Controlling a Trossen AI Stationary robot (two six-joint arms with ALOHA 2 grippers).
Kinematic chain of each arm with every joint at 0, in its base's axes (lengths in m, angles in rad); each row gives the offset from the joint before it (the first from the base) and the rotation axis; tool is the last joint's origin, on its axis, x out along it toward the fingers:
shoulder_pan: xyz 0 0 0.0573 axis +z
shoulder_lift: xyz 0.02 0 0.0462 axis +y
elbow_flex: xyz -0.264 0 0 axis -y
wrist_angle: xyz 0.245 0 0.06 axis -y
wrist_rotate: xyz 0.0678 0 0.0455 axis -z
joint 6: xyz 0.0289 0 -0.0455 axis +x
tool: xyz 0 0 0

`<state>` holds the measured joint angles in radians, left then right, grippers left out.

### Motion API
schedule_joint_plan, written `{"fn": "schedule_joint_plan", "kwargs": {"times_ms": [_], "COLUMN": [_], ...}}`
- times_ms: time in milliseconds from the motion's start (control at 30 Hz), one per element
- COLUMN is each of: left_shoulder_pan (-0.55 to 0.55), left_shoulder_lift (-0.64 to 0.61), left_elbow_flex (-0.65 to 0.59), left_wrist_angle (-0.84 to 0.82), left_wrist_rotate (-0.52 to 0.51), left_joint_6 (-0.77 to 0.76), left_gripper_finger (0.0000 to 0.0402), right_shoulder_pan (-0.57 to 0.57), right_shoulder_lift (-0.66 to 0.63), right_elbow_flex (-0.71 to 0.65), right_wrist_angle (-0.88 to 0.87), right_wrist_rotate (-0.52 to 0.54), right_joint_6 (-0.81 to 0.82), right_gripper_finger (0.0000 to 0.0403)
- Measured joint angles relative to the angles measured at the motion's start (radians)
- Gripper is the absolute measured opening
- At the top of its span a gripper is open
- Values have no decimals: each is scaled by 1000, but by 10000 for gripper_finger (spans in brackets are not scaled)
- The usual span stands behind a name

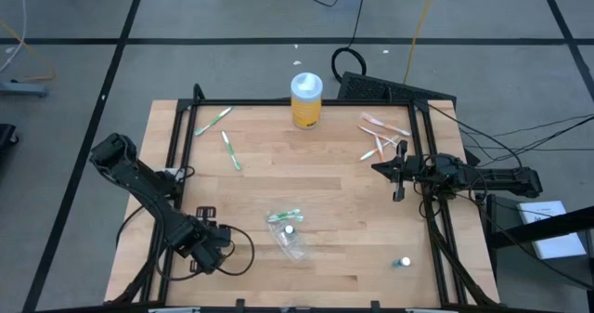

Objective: Pick & Place toothbrushing station
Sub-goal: Put the blue mouthwash into the transparent organizer

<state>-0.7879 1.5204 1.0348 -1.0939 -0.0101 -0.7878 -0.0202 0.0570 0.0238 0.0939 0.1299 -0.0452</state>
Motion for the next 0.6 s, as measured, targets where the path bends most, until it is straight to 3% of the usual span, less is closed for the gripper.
{"fn": "schedule_joint_plan", "kwargs": {"times_ms": [133,333,600], "left_shoulder_pan": [0,0,0], "left_shoulder_lift": [0,0,0], "left_elbow_flex": [0,0,0], "left_wrist_angle": [15,67,71], "left_wrist_rotate": [1,9,8], "left_joint_6": [1,16,-81], "left_gripper_finger": [169,101,98], "right_shoulder_pan": [0,0,0], "right_shoulder_lift": [0,0,0], "right_elbow_flex": [0,0,0], "right_wrist_angle": [0,0,0], "right_wrist_rotate": [0,0,0], "right_joint_6": [0,0,0], "right_gripper_finger": [4,4,4]}}
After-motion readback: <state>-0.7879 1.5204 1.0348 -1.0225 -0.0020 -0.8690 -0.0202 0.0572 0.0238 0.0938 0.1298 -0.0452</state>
